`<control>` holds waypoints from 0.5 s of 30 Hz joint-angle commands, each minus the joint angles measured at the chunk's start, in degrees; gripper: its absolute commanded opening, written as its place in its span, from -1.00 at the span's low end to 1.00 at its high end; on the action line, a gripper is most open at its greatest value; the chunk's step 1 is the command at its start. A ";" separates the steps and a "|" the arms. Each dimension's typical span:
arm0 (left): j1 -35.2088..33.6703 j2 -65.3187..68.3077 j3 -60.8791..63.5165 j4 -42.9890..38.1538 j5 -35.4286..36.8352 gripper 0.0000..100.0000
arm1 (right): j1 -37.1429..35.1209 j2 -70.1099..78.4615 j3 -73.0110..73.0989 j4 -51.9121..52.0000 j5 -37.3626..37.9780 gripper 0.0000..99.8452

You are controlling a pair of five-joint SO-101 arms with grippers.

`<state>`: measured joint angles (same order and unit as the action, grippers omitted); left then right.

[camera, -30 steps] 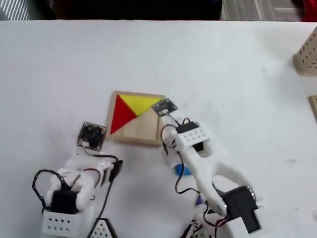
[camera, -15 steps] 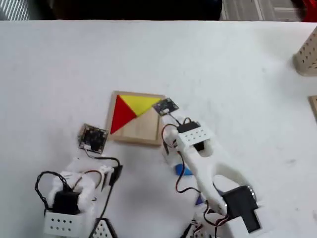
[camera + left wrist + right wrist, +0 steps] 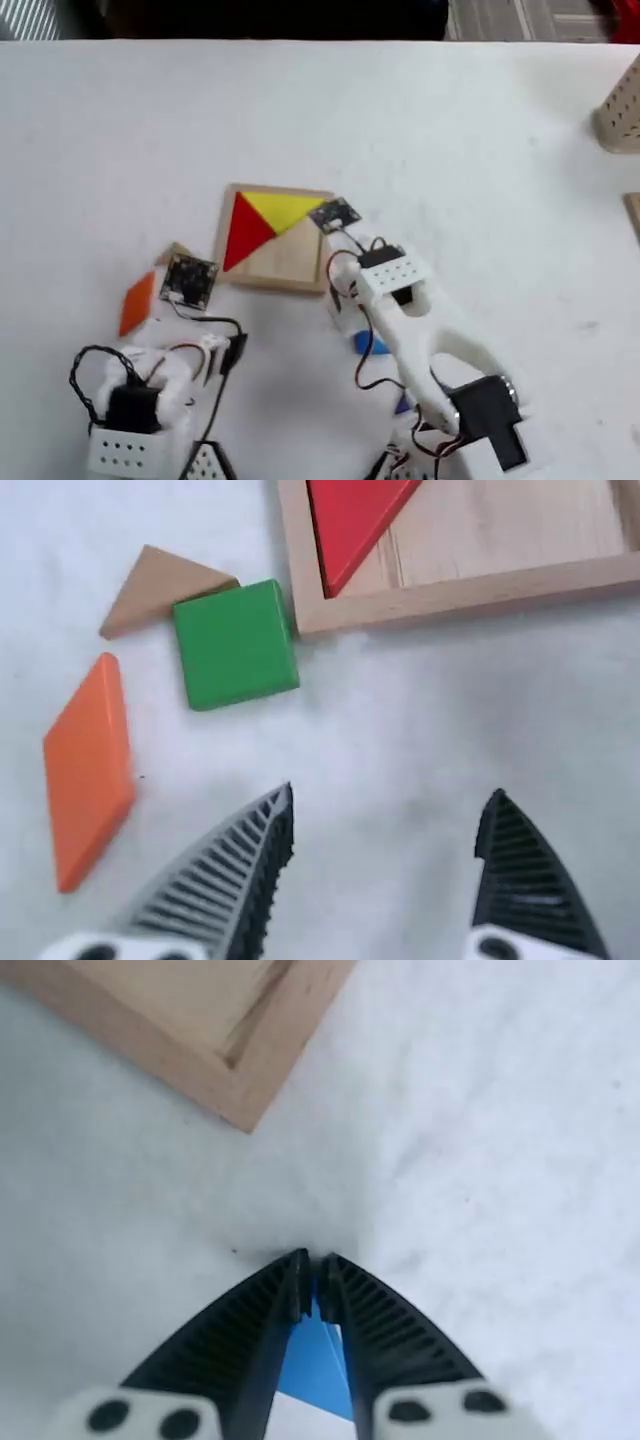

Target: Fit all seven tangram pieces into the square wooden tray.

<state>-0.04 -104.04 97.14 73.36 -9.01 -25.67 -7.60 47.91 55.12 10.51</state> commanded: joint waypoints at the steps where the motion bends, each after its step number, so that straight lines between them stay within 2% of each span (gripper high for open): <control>1: -0.22 -0.48 -0.18 0.35 -0.09 -0.40 | 0.75 -1.27 0.09 0.75 0.79 -0.95; 15: 2.77 -0.48 -0.18 0.35 -0.35 -0.40 | 2.24 -1.27 0.09 0.92 0.79 -0.95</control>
<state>1.98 -104.04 97.14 73.36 -9.01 -24.97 -7.60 47.91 55.12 10.51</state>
